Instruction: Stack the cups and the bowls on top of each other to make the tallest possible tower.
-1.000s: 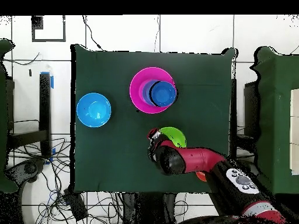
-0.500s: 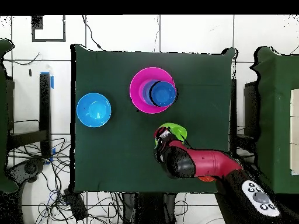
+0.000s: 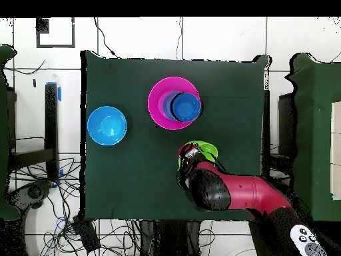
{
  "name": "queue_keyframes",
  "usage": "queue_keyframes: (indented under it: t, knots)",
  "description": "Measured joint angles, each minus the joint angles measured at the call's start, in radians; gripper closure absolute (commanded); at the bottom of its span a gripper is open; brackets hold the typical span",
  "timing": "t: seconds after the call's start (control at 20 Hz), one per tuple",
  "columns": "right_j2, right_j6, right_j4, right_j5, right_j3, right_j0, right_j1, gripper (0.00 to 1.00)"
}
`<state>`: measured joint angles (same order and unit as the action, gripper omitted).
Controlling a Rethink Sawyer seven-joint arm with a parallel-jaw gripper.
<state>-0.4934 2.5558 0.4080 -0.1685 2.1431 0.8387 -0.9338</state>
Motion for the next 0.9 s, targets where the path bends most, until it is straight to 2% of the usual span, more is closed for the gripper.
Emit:
queue_keyframes:
  t: [0.6,0.9]
  knots:
    - [-0.056,0.0,-0.024,-0.037,0.031,0.034,-0.067,1.0]
    - [-0.1,0.0,-0.065,-0.081,0.054,0.072,-0.126,1.0]
